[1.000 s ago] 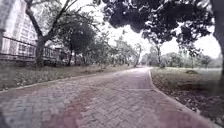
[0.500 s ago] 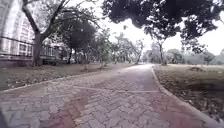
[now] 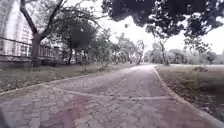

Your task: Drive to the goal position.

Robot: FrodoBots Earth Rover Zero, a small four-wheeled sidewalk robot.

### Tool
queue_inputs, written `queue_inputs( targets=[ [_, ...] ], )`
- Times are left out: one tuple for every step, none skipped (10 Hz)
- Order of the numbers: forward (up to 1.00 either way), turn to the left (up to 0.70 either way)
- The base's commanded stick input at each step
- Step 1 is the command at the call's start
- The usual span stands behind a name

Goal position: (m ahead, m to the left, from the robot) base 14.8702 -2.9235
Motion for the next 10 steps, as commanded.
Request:
queue_inputs(
  targets=[
    [0.70,0.00],
    [0.70,0.00],
    [0.70,-0.03],
    [0.70,-0.20],
    [0.70,-0.33],
    [0.70,-0.30],
    [0.70,-0.24],
    [0.70,-0.12],
    [0.70,0.00],
    [0.70,0.00]
  ],
)
